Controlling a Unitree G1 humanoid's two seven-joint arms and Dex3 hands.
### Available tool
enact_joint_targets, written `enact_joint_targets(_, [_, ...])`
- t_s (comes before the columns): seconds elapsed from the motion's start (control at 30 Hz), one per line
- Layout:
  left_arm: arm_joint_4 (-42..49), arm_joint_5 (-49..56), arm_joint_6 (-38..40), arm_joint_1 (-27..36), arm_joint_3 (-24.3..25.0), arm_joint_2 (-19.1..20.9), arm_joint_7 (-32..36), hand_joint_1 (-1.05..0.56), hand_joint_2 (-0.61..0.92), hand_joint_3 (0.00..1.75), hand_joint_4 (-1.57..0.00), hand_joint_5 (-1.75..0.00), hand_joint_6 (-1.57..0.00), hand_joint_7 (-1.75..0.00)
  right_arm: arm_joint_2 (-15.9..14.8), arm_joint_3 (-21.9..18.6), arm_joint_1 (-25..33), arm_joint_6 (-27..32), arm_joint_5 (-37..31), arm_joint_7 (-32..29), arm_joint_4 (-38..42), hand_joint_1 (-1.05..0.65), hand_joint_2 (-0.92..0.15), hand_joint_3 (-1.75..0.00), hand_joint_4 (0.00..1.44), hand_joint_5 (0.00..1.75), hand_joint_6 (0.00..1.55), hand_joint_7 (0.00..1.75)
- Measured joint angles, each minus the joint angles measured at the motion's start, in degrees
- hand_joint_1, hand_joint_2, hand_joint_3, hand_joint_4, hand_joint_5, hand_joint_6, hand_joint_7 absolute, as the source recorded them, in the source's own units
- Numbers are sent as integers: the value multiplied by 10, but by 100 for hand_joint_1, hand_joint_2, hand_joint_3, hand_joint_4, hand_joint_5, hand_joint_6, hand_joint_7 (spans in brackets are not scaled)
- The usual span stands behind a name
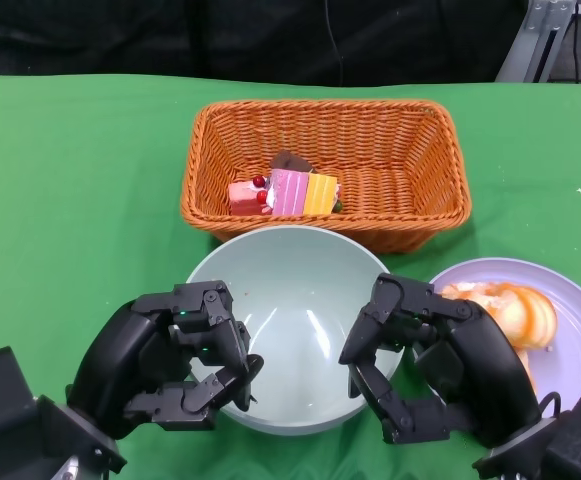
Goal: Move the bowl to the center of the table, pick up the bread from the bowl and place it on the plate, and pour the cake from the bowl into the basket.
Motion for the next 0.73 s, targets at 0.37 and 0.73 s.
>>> enact_joint_targets(0.37, [-9,5,18,-1,1,-4,0,-8,59,98,-90,-162,-91,-133,-2,-1,-2,-1,-1,3,2,-18,-44,-123,79,161,71,136])
enact_joint_targets(0.73, [-8,6,19,-2,2,-6,0,-7,59,100,-89,-163,-89,-135,-2,-1,-4,-1,-2,3,2,-17,-44,-123,81,159,72,136])
